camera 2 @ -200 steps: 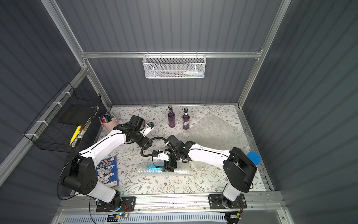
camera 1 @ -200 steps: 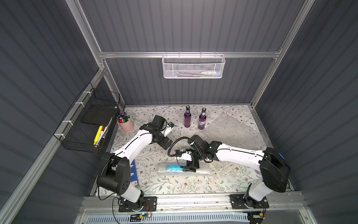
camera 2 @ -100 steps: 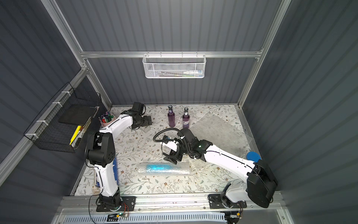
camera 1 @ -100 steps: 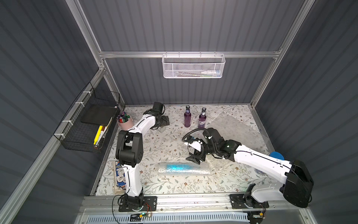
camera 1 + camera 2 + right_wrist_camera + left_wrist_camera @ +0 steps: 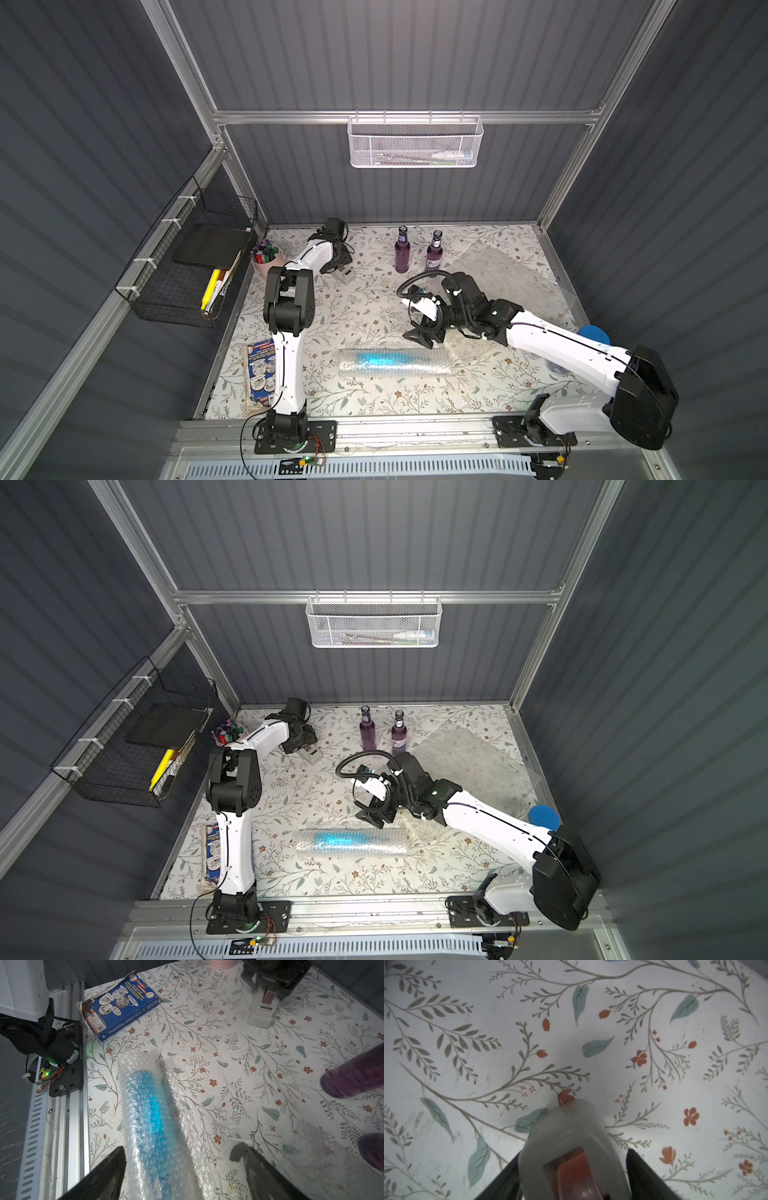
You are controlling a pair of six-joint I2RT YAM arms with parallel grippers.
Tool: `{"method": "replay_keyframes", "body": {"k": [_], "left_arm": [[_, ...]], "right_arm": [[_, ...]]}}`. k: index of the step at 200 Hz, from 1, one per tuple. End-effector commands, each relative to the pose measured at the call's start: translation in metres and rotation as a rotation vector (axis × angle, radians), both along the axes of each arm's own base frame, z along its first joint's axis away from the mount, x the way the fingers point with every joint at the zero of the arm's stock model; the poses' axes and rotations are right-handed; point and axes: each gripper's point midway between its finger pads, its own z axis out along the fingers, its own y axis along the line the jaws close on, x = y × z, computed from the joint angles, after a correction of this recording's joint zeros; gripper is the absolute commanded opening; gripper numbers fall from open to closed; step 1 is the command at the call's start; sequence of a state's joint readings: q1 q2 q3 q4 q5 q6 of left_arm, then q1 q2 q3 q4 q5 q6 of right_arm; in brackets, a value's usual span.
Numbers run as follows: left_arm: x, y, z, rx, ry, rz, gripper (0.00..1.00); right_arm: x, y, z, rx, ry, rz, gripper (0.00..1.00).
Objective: Wrap wine bottles in bubble wrap
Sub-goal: Move the Tape Cutter to the center of the board.
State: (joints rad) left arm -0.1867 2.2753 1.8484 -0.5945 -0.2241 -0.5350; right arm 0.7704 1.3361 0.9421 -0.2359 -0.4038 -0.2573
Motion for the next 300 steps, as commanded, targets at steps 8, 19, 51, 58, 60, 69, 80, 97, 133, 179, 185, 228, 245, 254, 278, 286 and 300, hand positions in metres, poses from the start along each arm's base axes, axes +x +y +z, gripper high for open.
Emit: {"method": "replay_keyframes", "body": {"k": [8,19,51,58,60,69,80,97,133,179,185,228,245,254,278,286,300], "left_arm": [[0.004,-0.010,-0.007,-0.020,0.022,-0.068,0.53],[0.002,-0.017,-0.007,-0.039,0.028,-0.126,0.51],[-0.022,-0.026,-0.014,-0.031,0.115,-0.282,0.46],[-0.029,-0.029,-0.016,-0.046,0.128,-0.303,0.44],[-0.031,-0.031,-0.016,-0.049,0.129,-0.307,0.44],[-0.040,-0.036,-0.017,-0.062,0.138,-0.330,0.44],[-0.051,-0.047,-0.018,-0.070,0.150,-0.365,0.44],[-0.067,-0.063,-0.021,-0.066,0.170,-0.406,0.45],[-0.091,-0.089,-0.020,-0.096,0.176,-0.366,0.46],[-0.113,-0.124,-0.024,-0.121,0.189,-0.355,0.48],[-0.115,-0.128,-0.025,-0.120,0.191,-0.357,0.48],[-0.125,-0.167,-0.023,-0.103,0.193,-0.417,0.53],[-0.130,-0.175,-0.022,-0.102,0.193,-0.424,0.55],[-0.132,-0.178,-0.024,-0.104,0.199,-0.424,0.57],[-0.136,-0.192,-0.019,-0.145,0.193,-0.444,0.70],[-0.136,-0.194,-0.013,-0.166,0.180,-0.442,0.73],[-0.134,-0.196,-0.001,-0.180,0.154,-0.442,0.83]], "right_arm": [[0.000,-0.002,-0.001,0.011,0.025,-0.009,0.89],[0.001,-0.002,0.000,0.012,0.027,-0.012,0.89],[0.002,-0.006,-0.001,0.013,0.037,-0.023,0.89],[0.003,-0.006,-0.001,0.015,0.038,-0.026,0.89],[0.003,-0.006,-0.001,0.015,0.039,-0.027,0.89],[0.003,-0.006,-0.002,0.013,0.042,-0.029,0.89],[0.004,-0.006,-0.003,0.013,0.048,-0.034,0.89],[0.005,-0.006,-0.004,0.012,0.050,-0.040,0.89],[0.007,-0.009,-0.007,0.016,0.074,-0.061,0.89],[0.010,-0.014,-0.010,0.021,0.094,-0.091,0.88],[0.010,-0.016,-0.010,0.022,0.095,-0.096,0.88],[0.012,-0.024,-0.013,0.037,0.111,-0.130,0.88],[0.012,-0.026,-0.014,0.041,0.115,-0.141,0.89],[0.013,-0.028,-0.014,0.045,0.116,-0.145,0.88],[0.014,-0.031,-0.014,0.058,0.125,-0.157,0.88],[0.016,-0.032,-0.013,0.063,0.130,-0.164,0.88],[0.018,-0.033,-0.012,0.080,0.148,-0.179,0.88]]}}
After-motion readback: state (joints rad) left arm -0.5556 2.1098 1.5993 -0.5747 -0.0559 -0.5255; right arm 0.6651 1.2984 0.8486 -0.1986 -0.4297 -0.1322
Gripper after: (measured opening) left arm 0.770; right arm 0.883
